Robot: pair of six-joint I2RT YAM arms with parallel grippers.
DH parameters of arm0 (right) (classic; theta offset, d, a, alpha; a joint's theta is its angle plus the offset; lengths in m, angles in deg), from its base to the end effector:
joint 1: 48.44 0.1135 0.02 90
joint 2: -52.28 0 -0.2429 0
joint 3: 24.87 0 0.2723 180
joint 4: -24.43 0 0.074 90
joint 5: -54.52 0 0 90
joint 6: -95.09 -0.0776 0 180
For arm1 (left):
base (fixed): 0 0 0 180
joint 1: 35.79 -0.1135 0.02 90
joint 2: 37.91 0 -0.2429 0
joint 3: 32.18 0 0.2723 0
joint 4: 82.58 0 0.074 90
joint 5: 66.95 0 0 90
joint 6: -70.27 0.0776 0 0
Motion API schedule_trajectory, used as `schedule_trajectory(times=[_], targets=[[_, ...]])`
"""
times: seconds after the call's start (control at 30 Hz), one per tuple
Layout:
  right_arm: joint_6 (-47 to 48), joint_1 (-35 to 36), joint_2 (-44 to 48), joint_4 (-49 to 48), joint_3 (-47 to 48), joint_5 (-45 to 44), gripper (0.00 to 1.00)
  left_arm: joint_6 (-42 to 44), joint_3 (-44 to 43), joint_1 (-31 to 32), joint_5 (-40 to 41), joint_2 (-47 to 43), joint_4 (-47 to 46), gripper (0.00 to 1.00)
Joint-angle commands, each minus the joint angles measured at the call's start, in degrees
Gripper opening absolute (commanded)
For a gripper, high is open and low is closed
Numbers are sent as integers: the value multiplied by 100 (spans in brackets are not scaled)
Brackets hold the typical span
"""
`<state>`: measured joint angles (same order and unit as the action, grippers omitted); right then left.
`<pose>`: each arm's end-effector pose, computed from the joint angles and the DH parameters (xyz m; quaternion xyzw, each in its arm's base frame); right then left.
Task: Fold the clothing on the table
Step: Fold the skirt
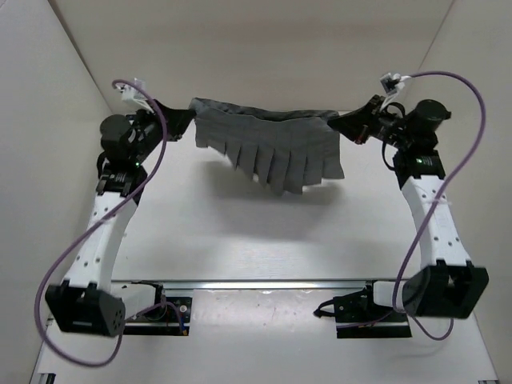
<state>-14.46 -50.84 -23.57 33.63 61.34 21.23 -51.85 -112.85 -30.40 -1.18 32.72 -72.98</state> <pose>0.3475 0.0504 0.4004 -0.2157 0.6693 0.4224 0.5719 0.3478 -0.0648 0.3912 -0.0143 0.7045 -0.3631 0.6096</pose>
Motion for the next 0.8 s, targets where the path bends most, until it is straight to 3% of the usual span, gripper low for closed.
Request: schedule_trajectory(times=[0.0,0.13,0.33,0.5,0.63,0.77], targets=[[-426,-217,544,-595,-245,428,0,180,88,-46,182,-681,304,0],[-524,-253,1029,-579,-211,666,0,285,-35,-38,497,-1357,708,0],[-700,-78,915,-675,-70,938,0,276,-35,15,507,-1421,674,0],[-357,195,-41,-456,271,1034,0,171,264,-20,332,-885,156,0],[-443,362,-1060,-921,711,1298,0,188,229,-46,173,-165,-353,0],[-304,354,-2011,-660,2035,1457,0,276,-533,-143,-38,678,-302,0]])
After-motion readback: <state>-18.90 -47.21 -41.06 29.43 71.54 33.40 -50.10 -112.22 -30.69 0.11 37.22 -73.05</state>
